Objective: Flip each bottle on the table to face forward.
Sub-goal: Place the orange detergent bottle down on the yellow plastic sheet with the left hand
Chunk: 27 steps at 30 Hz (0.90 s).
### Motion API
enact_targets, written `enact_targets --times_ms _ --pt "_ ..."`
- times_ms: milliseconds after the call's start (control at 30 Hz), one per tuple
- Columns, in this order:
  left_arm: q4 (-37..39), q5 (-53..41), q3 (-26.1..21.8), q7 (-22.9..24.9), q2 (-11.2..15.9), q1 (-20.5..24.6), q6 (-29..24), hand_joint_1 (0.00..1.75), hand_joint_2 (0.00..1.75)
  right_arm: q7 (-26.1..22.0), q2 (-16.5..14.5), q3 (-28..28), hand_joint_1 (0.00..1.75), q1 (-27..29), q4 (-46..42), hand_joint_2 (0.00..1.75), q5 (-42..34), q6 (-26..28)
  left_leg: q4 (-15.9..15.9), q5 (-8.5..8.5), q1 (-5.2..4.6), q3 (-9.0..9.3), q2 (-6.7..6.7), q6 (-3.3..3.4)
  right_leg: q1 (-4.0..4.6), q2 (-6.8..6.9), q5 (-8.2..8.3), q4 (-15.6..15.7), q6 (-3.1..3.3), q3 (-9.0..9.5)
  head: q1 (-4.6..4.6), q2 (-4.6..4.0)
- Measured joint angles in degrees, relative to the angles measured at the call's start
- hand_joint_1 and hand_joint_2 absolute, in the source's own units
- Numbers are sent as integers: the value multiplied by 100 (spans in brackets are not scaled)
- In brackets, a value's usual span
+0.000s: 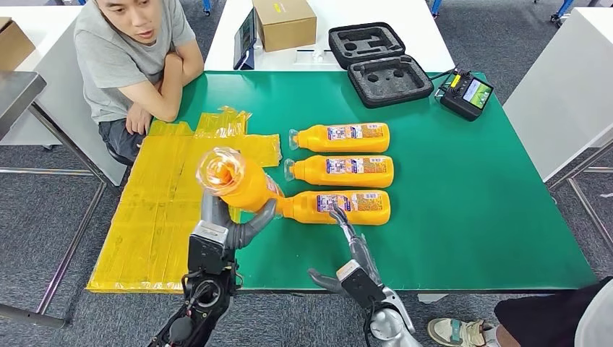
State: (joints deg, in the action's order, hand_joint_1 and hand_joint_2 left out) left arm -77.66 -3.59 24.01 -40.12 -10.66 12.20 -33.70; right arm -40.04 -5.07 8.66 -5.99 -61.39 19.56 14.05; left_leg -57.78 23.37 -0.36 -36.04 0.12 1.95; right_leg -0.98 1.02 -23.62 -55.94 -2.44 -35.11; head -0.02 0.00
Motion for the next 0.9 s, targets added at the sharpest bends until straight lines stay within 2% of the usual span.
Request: enact_targets --times_ms 100,200,300,633,733,767,800,900 --pt "-51 -247 -26 -1 55 1 -251 175 175 0 1 0 0 -4 3 175 -92 15 0 0 0 0 0 0 0 0 0 0 0 0 0 0" --pt "-74 -1084 -189 -1 96 14 -555 175 175 0 8 0 0 5 7 175 -288 48 0 0 0 0 0 0 0 0 0 0 0 -2 0 0" --pt "-26 -1735 -406 -1 105 72 -599 175 175 0 13 0 0 31 8 175 -429 71 0 0 0 1 0 0 0 0 0 1 0 -4 -2 0" --pt "31 -1797 -443 -1 110 111 -592 175 175 0 13 0 0 46 8 175 -461 84 0 0 0 1 0 0 0 0 0 1 0 -4 -1 0" --pt "345 -2037 -508 81 138 280 -591 175 175 1 13 0 0 127 8 175 -528 112 0 -1 0 1 0 0 0 0 0 0 1 -3 -1 0" --pt "537 -2553 -631 137 139 373 -596 175 175 1 10 -1 0 181 8 175 -564 123 0 -1 0 1 0 0 0 -1 0 0 1 -3 -1 0" --pt "734 -3588 -951 173 93 478 -603 175 175 0 -9 -14 0 238 8 175 -604 111 0 -1 0 1 1 -1 0 -2 1 -1 1 -3 0 0" --pt "1208 -7023 -2411 511 -133 767 -616 175 175 0 -111 -60 0 328 22 175 -835 35 0 -2 2 1 8 -2 1 -5 1 -1 1 -6 1 0"
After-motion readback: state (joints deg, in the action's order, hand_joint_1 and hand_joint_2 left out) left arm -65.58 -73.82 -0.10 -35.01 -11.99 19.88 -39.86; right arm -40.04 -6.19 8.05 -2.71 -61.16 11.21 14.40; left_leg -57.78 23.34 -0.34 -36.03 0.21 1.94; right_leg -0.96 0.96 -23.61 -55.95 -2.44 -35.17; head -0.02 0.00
